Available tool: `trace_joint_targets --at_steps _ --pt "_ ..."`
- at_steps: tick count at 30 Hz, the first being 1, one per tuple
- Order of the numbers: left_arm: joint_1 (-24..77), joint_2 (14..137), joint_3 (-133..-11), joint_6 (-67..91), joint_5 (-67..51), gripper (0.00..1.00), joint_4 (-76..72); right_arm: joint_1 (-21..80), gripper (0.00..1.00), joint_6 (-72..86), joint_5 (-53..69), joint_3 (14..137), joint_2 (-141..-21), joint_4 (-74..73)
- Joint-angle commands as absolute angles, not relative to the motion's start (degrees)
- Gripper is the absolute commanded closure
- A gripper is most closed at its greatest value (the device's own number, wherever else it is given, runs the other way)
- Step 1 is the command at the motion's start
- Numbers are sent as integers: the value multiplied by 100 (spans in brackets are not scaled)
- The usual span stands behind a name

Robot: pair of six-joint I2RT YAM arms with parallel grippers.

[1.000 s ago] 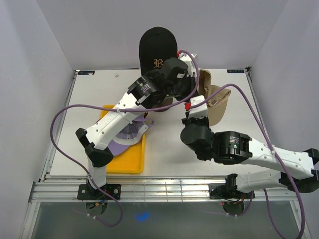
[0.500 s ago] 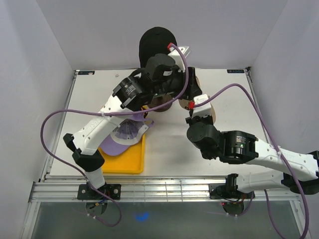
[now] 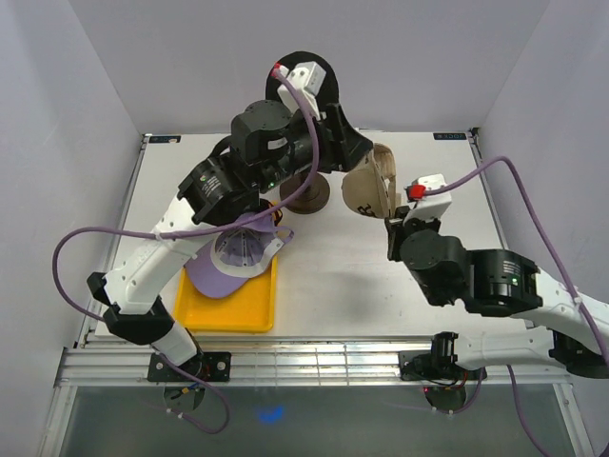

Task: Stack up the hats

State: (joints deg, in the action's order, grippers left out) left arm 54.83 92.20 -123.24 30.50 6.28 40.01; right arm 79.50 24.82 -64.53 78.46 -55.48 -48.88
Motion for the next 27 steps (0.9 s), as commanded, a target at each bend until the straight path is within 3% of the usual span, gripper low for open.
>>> trace_joint_targets --at_steps 1,9,18,27 --pt "5484 8658 -12130 3155 1290 35 3376 7937 92 3136 -6355 8226 -5248 -4948" --pt "5484 7850 -11382 3199 1731 35 2857 7937 92 3990 -6003 8621 -4799 -4948" --pt "5484 7251 -10794 3313 1951 36 2549 7937 92 5184 -6741 8710 -4245 -4870" --pt "5484 7040 -10188 3534 1215 36 2365 7937 92 4704 -7128 8289 -4043 -2846"
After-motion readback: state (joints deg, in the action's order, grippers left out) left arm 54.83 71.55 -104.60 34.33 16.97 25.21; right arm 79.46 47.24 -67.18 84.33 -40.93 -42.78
